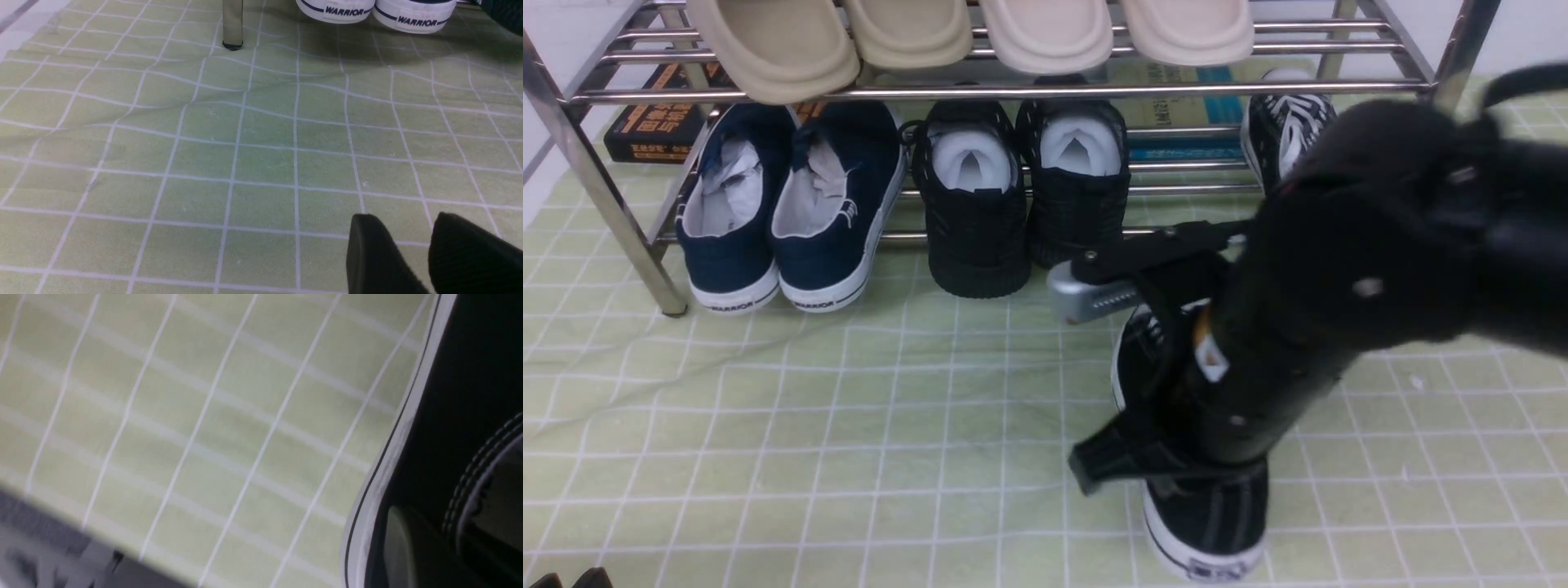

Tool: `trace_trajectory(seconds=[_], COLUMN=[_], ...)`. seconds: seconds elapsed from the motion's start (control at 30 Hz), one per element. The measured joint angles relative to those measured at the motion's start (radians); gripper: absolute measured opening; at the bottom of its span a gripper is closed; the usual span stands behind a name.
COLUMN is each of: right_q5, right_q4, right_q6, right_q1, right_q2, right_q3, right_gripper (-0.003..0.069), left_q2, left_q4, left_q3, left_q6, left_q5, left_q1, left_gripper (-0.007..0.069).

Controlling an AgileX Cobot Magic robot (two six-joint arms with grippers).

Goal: Take the shoes off the shelf with your hand from the green coffee tablecloth.

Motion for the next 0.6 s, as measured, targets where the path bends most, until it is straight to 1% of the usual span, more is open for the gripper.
trace_trajectory(seconds=[0.03,0.1,0.27,0.5,0.57,0.6], right_q5=[-0.031,-0.068,-0.139,-0.169,-0.171,-0.173], right_q4=[-0.025,-0.036,-0.036,-0.029,-0.021,-0.01], right_q6=[0.027,0.049,0.064,0.07,0.086,0.103], right_q1=[0.0,0.0,0.0,0.005,0.006,0.006], right_q2=[0.027,0.058,0.121,0.176,0.191,0.2], right_q3=[0.0,0.0,0.0,0.0,0.0,0.0], right_gripper=[0.0022,0.0024,0.0025,0.0031,0.0039,0.0059], left_q2=[0.0,0.0,0.0,0.0,0.0,0.0], left_q4=[0.0,0.0,0.0,0.0,0.0,0.0], left_q3=[0.0,0.0,0.0,0.0,0.0,0.0], left_q6=[0.0,0.0,0.0,0.0,0.0,0.0], left_q5=[0.0,0.0,0.0,0.0,0.0,0.0], left_q1=[0.0,0.0,0.0,0.0,0.0,0.0], left_gripper=[0.0242,0.0242,0.0242,0.0242,0.0242,0.0242])
